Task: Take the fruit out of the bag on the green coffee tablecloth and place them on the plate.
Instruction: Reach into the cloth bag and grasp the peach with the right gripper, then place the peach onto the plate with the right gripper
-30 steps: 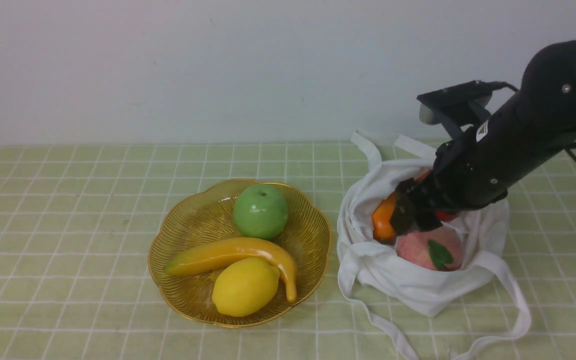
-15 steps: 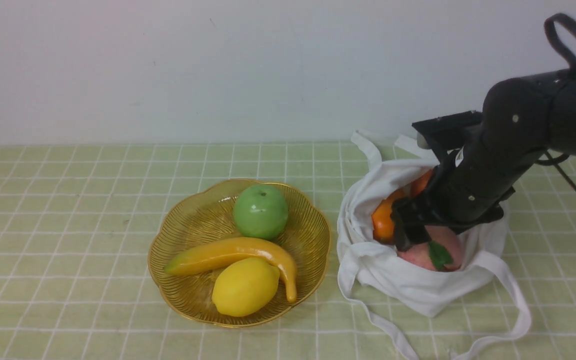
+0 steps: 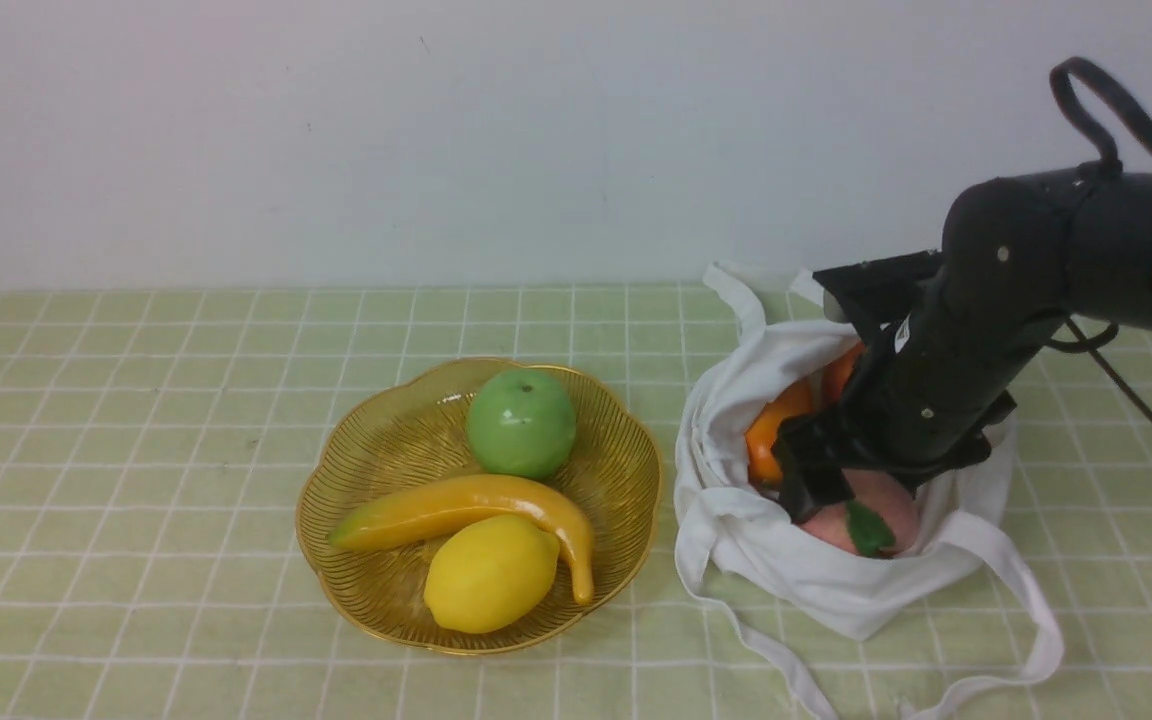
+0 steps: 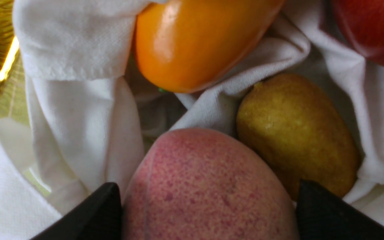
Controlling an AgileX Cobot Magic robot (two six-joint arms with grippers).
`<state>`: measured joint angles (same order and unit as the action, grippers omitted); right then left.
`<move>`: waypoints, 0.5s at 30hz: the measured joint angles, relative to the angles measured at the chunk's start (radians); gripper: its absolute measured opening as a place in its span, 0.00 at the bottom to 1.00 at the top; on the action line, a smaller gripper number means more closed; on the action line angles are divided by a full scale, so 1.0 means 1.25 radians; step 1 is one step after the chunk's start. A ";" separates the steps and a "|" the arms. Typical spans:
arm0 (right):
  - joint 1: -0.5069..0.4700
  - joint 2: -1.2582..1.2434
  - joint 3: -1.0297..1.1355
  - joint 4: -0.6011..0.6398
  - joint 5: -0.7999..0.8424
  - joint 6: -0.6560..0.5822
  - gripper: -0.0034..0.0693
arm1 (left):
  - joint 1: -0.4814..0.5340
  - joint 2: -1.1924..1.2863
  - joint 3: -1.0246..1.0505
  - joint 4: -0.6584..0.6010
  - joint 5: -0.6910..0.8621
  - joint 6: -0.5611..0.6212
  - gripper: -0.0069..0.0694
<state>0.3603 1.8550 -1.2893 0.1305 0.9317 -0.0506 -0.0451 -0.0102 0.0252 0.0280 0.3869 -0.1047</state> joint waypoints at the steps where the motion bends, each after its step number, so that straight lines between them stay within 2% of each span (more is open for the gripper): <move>1: 0.001 0.000 0.000 0.000 0.000 0.000 0.88 | 0.000 0.000 0.000 0.000 0.000 0.000 0.08; 6: 0.001 0.000 -0.010 -0.003 0.014 0.002 0.88 | 0.000 0.000 0.000 0.000 0.000 0.000 0.08; 15: 0.001 -0.050 -0.135 -0.015 0.154 0.000 0.88 | 0.000 0.000 0.000 0.000 0.000 0.000 0.08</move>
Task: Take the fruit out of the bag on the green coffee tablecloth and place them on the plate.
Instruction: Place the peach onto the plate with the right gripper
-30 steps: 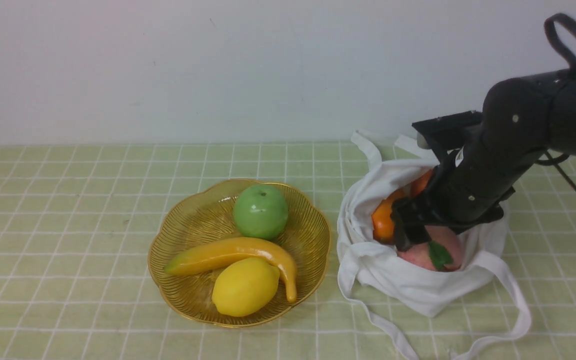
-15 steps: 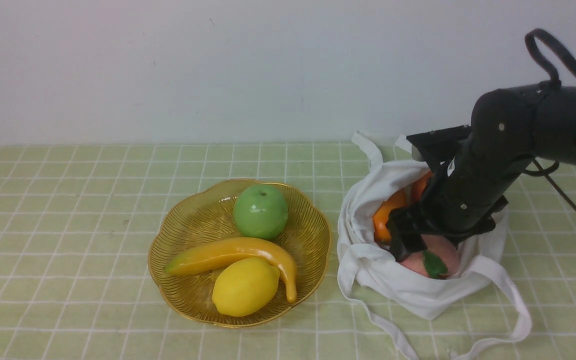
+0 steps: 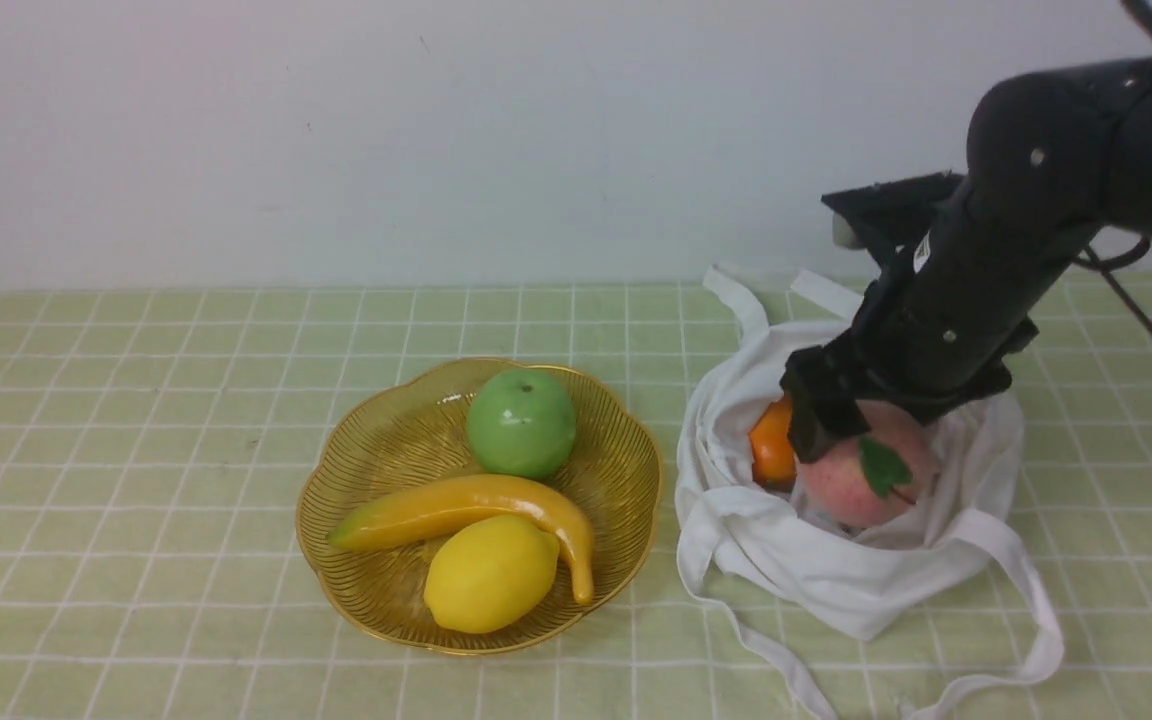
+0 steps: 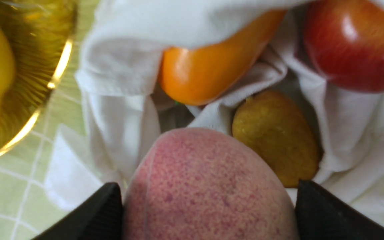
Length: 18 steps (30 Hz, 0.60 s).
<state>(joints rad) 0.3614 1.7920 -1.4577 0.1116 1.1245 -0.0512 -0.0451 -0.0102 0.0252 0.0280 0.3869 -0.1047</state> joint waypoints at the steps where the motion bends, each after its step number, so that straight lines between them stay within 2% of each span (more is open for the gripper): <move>1: 0.000 -0.002 -0.006 0.000 0.003 0.000 0.88 | 0.000 0.000 0.000 0.000 0.000 0.000 0.08; 6: 0.000 -0.012 -0.088 0.015 0.075 -0.002 0.88 | 0.000 0.000 0.000 0.000 0.000 0.000 0.08; 11: 0.012 -0.012 -0.119 0.146 0.055 -0.054 0.88 | 0.000 0.000 0.000 0.000 0.000 0.000 0.08; 14: 0.056 0.008 -0.121 0.295 -0.013 -0.182 0.88 | 0.000 0.000 0.000 0.000 0.000 0.000 0.08; 18: 0.107 0.052 -0.121 0.388 -0.083 -0.286 0.88 | 0.000 0.000 0.000 0.000 0.000 0.000 0.08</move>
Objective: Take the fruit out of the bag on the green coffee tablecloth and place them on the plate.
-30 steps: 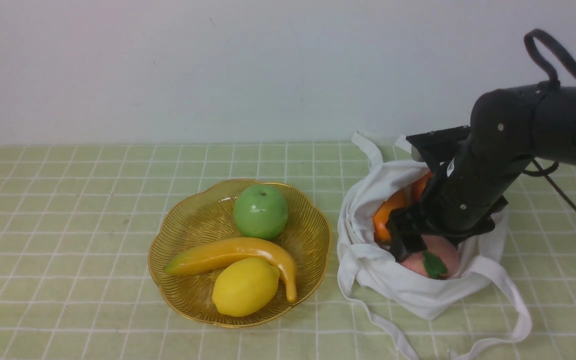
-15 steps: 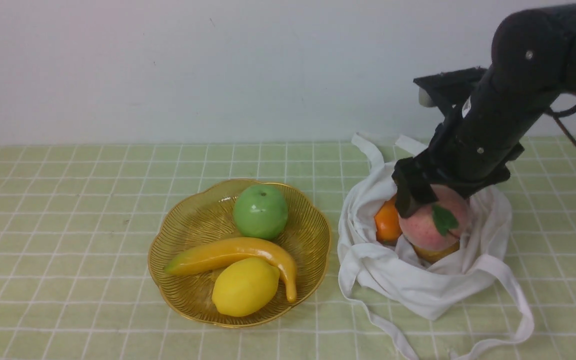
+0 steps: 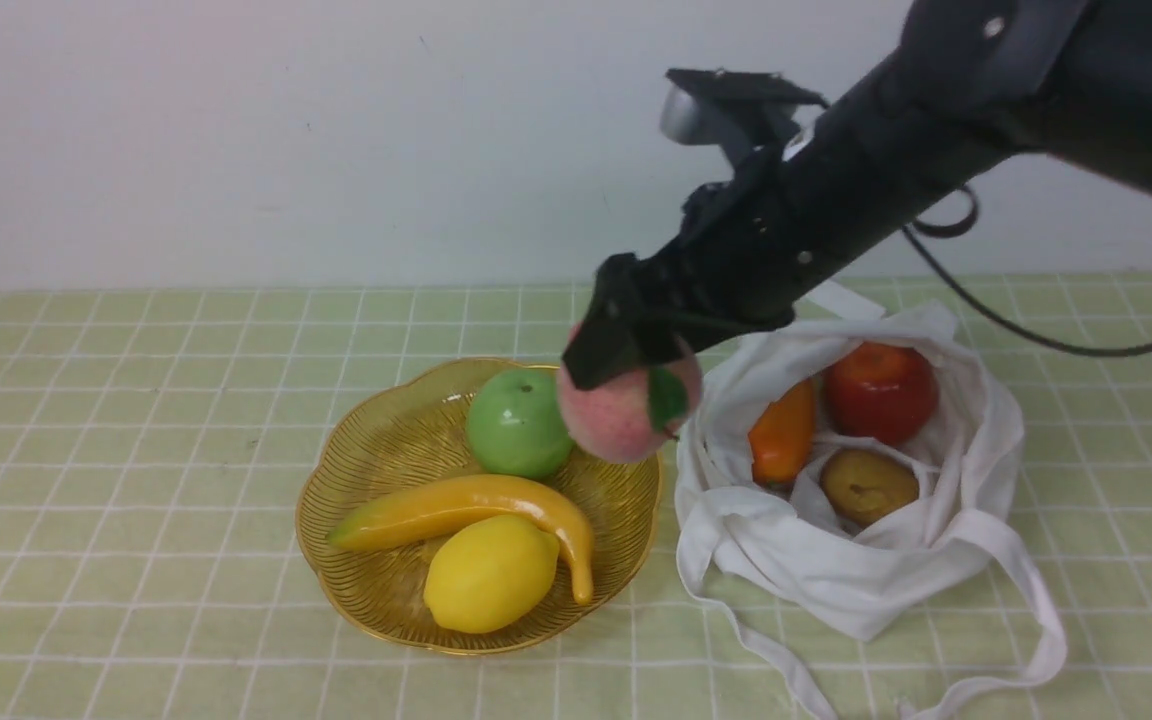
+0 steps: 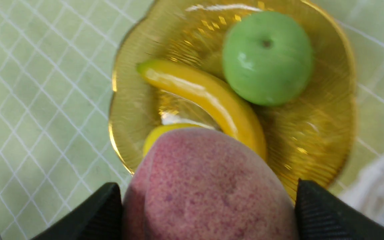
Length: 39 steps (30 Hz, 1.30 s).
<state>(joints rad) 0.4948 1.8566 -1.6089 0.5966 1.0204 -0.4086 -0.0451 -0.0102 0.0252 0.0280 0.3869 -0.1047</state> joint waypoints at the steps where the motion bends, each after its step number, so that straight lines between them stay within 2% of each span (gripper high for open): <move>1: 0.014 0.015 0.000 0.015 -0.024 -0.024 0.88 | 0.000 0.000 0.000 0.000 0.000 0.000 0.08; 4: 0.036 0.065 0.000 0.033 -0.091 -0.060 0.88 | 0.000 0.000 0.000 0.000 0.000 0.000 0.08; 12: 0.038 0.132 0.000 0.033 -0.170 -0.068 0.88 | 0.000 0.000 0.000 0.000 0.000 0.000 0.08; 18: 0.038 0.163 0.000 -0.008 -0.236 -0.069 0.99 | 0.000 0.000 0.000 0.000 0.000 0.000 0.08; 28: 0.038 0.167 -0.003 -0.075 -0.252 -0.019 1.00 | 0.000 0.000 0.000 0.000 0.000 0.000 0.08; 32: 0.037 0.167 -0.050 -0.105 -0.166 -0.017 0.99 | 0.000 0.000 0.000 0.000 0.000 0.000 0.08; 35: 0.031 0.162 -0.114 -0.113 -0.070 -0.008 0.95 | 0.000 0.000 0.000 0.000 0.000 0.000 0.08; 39: 0.012 0.145 -0.266 -0.122 0.119 0.040 0.78 | 0.000 0.000 0.000 0.000 0.000 0.000 0.08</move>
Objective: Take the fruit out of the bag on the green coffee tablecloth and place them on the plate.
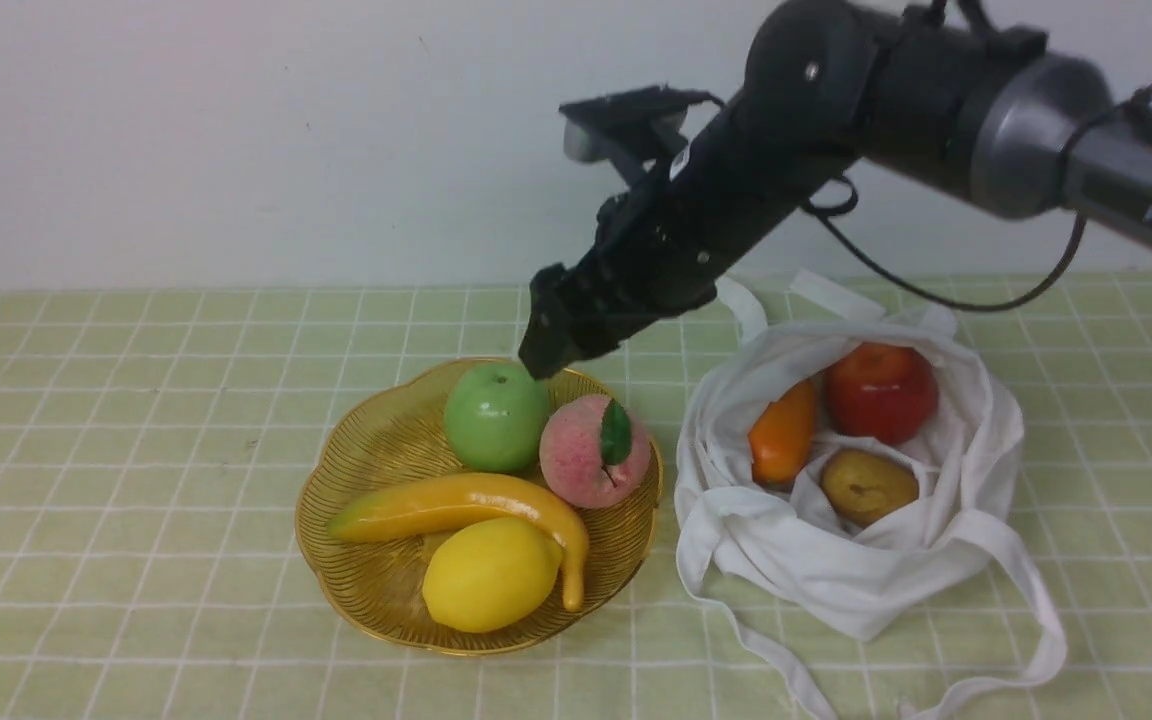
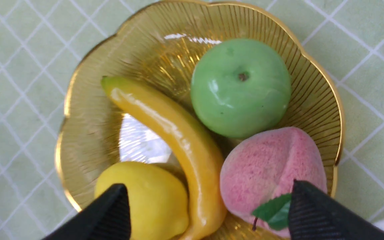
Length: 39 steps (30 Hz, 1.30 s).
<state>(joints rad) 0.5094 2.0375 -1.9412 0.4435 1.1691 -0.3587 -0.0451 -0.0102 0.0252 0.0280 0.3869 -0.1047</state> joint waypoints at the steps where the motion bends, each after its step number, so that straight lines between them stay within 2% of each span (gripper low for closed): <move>1: -0.004 -0.003 -0.029 -0.002 0.023 0.006 0.73 | 0.000 0.000 0.000 0.000 0.000 0.000 0.08; 6: -0.030 -0.050 -0.105 -0.054 0.059 0.077 0.30 | 0.000 0.000 0.000 0.000 0.000 0.000 0.08; 8: -0.034 -0.074 -0.097 -0.090 0.063 0.099 0.17 | 0.000 0.000 0.000 0.000 0.000 0.000 0.08; 10: -0.035 -0.113 -0.069 -0.129 0.065 0.118 0.08 | 0.000 0.000 0.000 0.000 0.000 0.000 0.08; 18: -0.035 -0.316 0.114 -0.169 0.070 0.132 0.03 | 0.000 0.000 0.000 0.000 0.000 0.000 0.08; 21: -0.035 -0.447 0.252 -0.169 0.068 0.132 0.03 | 0.000 0.000 0.000 0.000 0.000 0.000 0.08; 27: -0.035 -0.678 0.495 -0.172 -0.035 0.132 0.03 | 0.000 0.000 0.000 0.000 0.000 0.000 0.08; 34: -0.035 -1.016 0.893 -0.172 -0.311 0.132 0.03 | 0.000 0.000 0.000 0.000 0.000 0.000 0.08; 39: -0.035 -1.214 1.202 -0.172 -0.645 0.132 0.03 | 0.000 0.000 0.000 0.000 0.000 0.000 0.08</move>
<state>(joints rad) 0.4651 0.5197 -0.4390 0.2285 0.3633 -0.1932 -0.0451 -0.0102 0.0252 0.0280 0.3869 -0.1047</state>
